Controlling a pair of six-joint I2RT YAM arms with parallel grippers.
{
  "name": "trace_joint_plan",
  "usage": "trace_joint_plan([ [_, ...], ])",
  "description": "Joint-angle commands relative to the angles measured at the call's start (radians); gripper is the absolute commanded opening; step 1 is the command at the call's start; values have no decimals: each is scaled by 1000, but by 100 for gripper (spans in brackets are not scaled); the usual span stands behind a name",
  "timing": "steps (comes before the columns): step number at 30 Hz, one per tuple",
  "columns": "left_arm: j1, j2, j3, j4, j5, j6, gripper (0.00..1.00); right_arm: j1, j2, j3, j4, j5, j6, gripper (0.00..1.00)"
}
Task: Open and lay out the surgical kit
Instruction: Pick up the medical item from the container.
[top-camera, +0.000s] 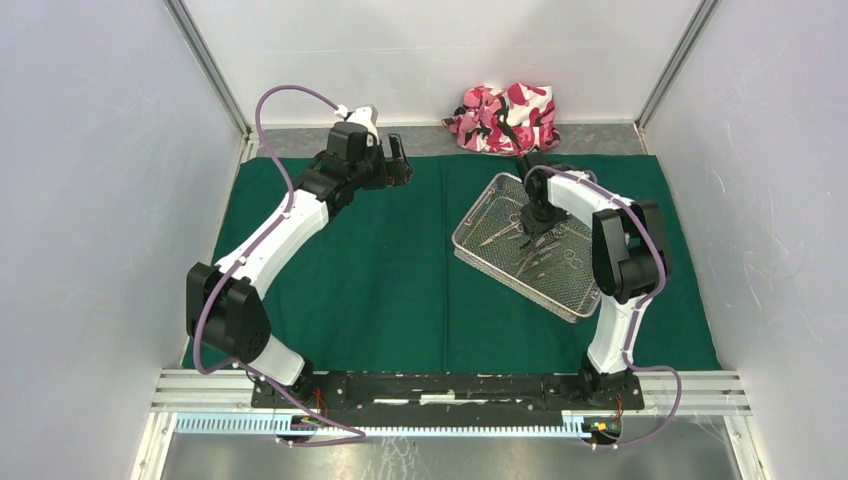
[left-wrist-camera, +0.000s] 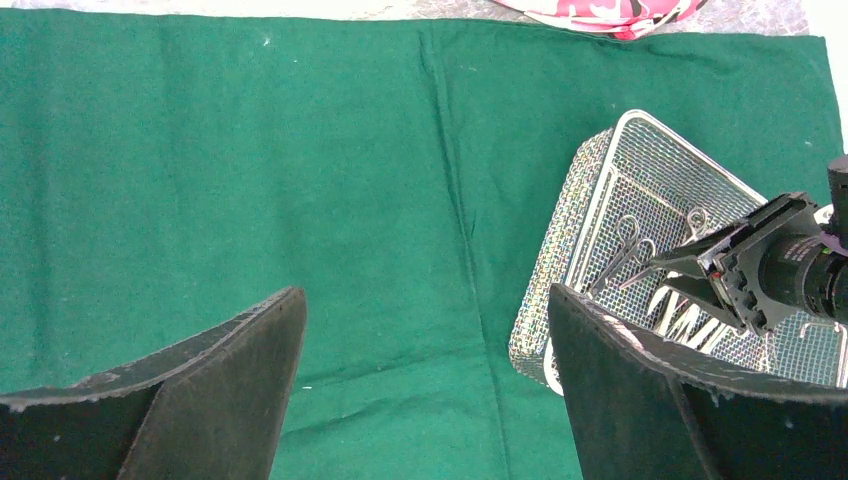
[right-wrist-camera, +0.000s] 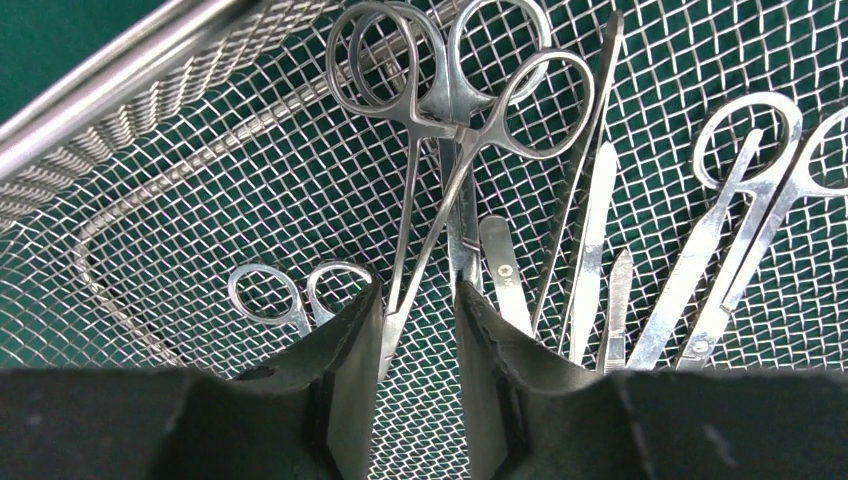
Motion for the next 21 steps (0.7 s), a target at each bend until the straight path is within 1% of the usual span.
trace_joint_plan([
  [1,-2,-49,-7,39,12,41,96,-12,68,37,-85,39,101,36],
  [4,-1,-45,-8,40,12,44,95,-20,109,82,-150,29,122,25],
  [5,-1,-45,-8,40,12,45,95,-20,118,90,-165,28,128,23],
  [11,-1,-46,-10,41,12,47,96,-32,156,93,-215,9,131,21],
  [12,-2,-46,-10,41,12,48,95,-32,160,93,-225,12,130,22],
  [16,0,-46,-10,42,12,51,95,-33,160,66,-214,21,118,34],
  [17,1,-46,-10,42,12,50,95,-33,157,50,-202,18,112,35],
  [18,2,-46,-10,42,12,51,95,-32,154,41,-193,12,110,34],
  [21,6,-46,-10,42,12,54,95,-32,151,28,-181,2,104,18],
])
